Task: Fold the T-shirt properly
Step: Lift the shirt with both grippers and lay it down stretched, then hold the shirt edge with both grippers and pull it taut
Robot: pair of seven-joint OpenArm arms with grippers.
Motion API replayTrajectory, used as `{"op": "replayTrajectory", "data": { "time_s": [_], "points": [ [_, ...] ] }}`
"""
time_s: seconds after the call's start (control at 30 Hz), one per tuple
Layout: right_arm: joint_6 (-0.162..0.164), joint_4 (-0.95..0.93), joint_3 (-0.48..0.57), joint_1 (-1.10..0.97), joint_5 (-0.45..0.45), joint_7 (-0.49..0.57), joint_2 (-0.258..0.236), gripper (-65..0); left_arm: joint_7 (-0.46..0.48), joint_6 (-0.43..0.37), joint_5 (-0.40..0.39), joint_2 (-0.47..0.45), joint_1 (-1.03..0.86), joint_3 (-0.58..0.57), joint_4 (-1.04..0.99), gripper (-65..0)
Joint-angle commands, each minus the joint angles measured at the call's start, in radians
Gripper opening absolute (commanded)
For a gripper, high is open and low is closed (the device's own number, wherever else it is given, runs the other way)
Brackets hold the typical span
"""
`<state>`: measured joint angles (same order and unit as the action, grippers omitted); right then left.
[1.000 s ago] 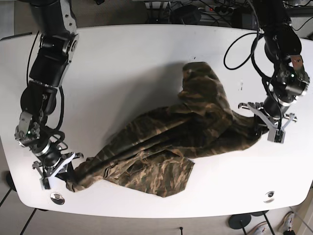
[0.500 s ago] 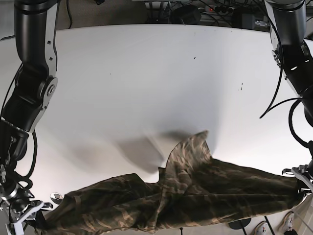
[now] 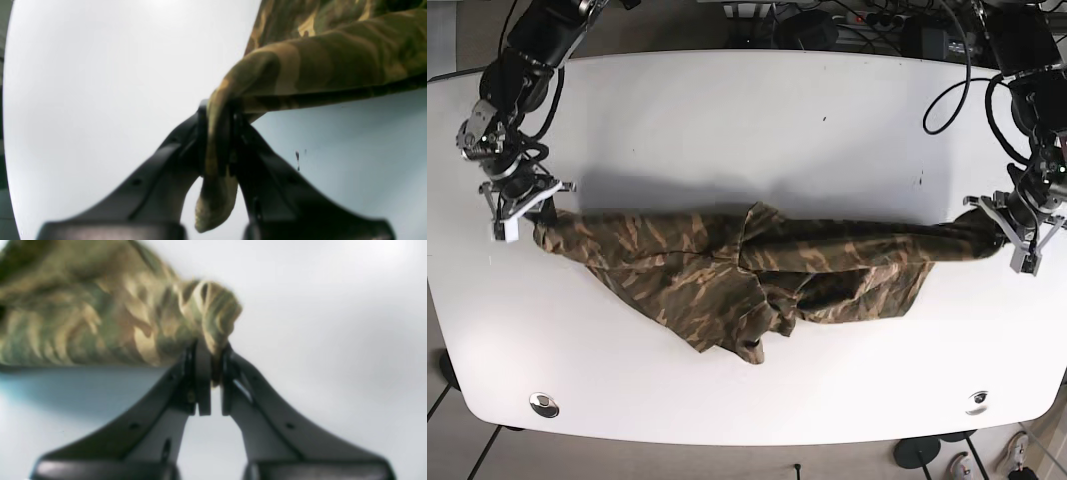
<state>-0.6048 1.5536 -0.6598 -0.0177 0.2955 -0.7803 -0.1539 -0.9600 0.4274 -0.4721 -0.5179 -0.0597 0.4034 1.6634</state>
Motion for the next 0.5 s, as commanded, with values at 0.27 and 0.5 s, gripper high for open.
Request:
{"op": "replayTrajectory", "data": {
  "time_s": [0.27,0.5],
  "points": [
    [-0.093,0.123,-0.163,-0.219,0.014,0.031,0.116,-62.6,0.055,-0.006,-0.001,0.051,-0.151,0.038,0.021,-65.0],
    [-0.093,0.175,-0.18,-0.273,0.015,0.031,0.119,-62.5,0.055,-0.006,-0.001,0.064,-0.156,0.039,0.016,-65.0]
  ]
}}
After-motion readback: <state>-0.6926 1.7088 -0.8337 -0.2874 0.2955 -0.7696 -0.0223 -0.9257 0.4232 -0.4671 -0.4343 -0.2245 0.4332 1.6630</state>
